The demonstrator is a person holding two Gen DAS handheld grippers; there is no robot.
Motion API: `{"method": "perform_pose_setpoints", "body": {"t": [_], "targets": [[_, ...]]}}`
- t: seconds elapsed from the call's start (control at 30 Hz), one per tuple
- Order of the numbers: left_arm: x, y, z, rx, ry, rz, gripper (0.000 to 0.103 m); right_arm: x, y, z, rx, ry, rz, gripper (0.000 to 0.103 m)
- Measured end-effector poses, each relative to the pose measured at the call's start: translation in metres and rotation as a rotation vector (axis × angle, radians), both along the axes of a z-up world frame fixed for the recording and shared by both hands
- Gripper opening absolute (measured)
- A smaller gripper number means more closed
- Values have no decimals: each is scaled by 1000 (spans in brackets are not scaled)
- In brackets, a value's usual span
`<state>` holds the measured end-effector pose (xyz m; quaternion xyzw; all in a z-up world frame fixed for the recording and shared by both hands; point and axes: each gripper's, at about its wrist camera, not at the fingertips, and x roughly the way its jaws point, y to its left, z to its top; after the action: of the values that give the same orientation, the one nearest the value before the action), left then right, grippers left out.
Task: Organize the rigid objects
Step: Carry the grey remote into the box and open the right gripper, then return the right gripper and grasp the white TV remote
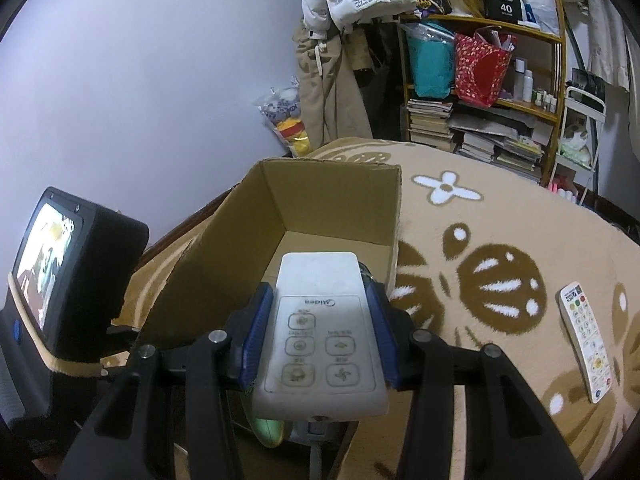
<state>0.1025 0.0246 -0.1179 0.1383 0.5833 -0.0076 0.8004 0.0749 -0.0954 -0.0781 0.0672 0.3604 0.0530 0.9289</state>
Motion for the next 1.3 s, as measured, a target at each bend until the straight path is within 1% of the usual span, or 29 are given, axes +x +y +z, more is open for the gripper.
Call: {"method": "perform_pose_setpoints", "body": {"t": [0.43, 0.5, 0.57, 0.63, 0.7, 0.73, 0.77, 0.83, 0.93, 1.07, 1.17, 1.3], "targets": [[0, 0, 0, 6, -2, -4, 18, -8, -5, 4, 22, -22, 5, 52], [1, 1, 0, 6, -1, -4, 18, -9, -5, 7, 20, -28, 8, 56], [1, 1, 0, 7, -1, -2, 18, -9, -8, 9, 19, -26, 11, 67], [1, 1, -1, 15, -2, -2, 18, -9, -10, 10, 25, -20, 5, 70], [1, 1, 0, 10, -1, 1, 18, -9, -15, 13, 26, -14, -5, 76], [2, 2, 0, 9, 0, 1, 18, -9, -18, 15, 25, -13, -10, 83], [1, 2, 0, 9, 0, 1, 18, -10, -20, 17, 23, -15, -15, 87], [2, 2, 0, 12, -1, 0, 18, -10, -26, 20, 15, -16, -24, 90], [2, 2, 0, 12, -1, 0, 18, -10, -40, 24, 1, -11, -52, 98], [1, 1, 0, 10, -1, 1, 18, -11, -66, 28, -13, -18, -106, 99], [1, 1, 0, 9, 0, 0, 18, -9, -89, 24, -33, 8, -151, 99], [1, 1, 0, 9, 0, 1, 18, -6, -123, 23, -22, 26, -210, 99]]}}
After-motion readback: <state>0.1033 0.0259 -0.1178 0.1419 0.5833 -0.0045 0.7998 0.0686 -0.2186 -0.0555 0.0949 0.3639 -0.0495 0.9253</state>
